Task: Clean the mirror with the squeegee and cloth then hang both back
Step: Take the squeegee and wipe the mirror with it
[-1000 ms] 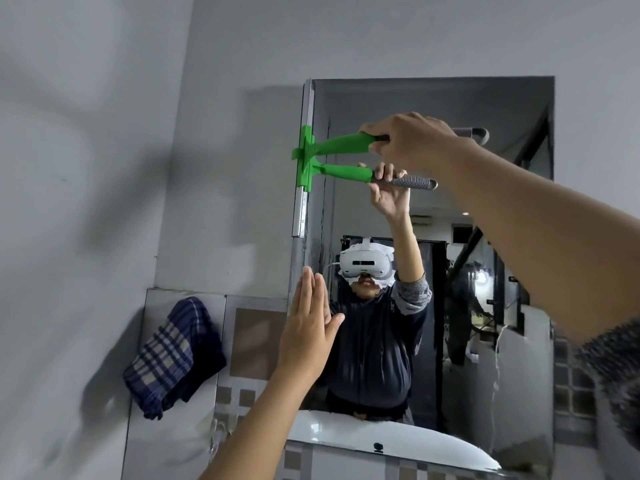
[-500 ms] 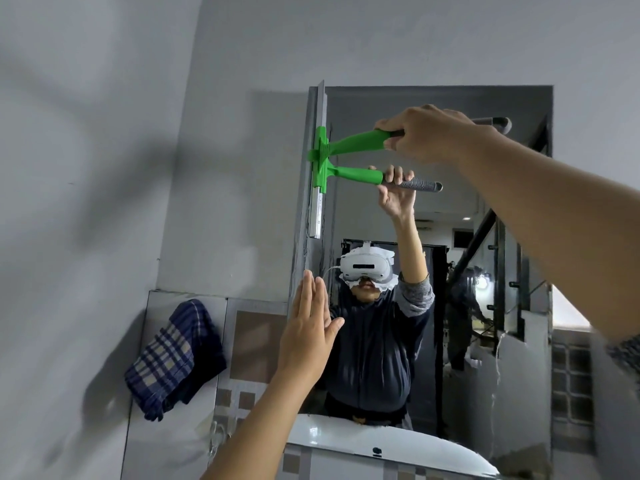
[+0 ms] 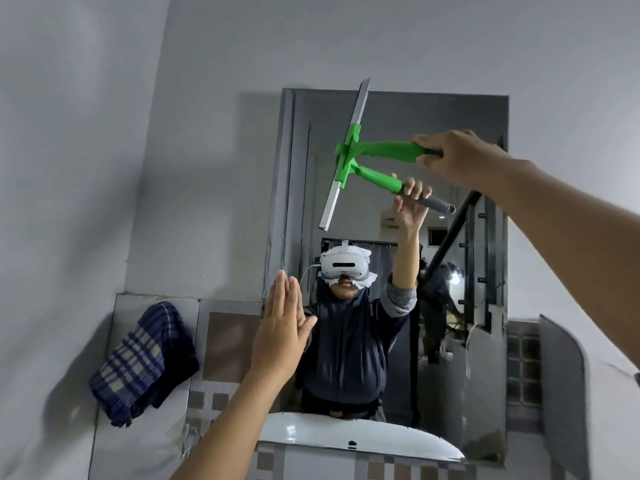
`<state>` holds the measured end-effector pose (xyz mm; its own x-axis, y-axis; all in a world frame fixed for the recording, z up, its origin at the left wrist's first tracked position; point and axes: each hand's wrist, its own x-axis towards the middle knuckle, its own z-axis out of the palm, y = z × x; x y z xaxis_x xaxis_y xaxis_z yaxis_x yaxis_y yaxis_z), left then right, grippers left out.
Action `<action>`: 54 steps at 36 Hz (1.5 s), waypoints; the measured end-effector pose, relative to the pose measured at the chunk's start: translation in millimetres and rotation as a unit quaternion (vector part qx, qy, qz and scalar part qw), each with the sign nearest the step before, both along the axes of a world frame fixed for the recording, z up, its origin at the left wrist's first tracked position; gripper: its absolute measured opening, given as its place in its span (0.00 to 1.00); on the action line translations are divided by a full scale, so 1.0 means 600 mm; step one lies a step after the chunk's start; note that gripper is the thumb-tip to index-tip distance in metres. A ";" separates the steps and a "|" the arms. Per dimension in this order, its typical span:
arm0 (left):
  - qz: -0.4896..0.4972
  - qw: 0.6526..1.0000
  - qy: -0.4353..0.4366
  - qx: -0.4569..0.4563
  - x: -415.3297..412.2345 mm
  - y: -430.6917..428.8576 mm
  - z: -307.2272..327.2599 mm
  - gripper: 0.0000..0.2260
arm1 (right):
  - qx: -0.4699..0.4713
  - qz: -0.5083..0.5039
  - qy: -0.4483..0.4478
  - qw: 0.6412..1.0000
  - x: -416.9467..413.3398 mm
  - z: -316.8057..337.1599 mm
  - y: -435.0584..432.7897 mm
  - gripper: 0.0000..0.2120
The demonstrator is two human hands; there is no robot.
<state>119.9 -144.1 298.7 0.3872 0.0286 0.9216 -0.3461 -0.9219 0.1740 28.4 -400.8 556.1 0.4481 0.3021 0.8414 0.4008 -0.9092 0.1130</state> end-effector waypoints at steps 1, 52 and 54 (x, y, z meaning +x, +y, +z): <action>0.000 1.000 -0.001 -0.001 0.002 0.000 -0.001 0.36 | 0.003 0.002 0.001 1.000 0.004 -0.002 -0.009 0.15; -0.017 0.998 0.026 0.048 -0.007 0.013 -0.002 0.34 | 0.431 0.131 -0.125 0.884 0.094 -0.267 0.083 0.10; -0.022 0.998 0.026 0.047 -0.008 0.014 -0.001 0.34 | 0.457 0.131 -0.131 0.870 0.100 -0.266 0.115 0.11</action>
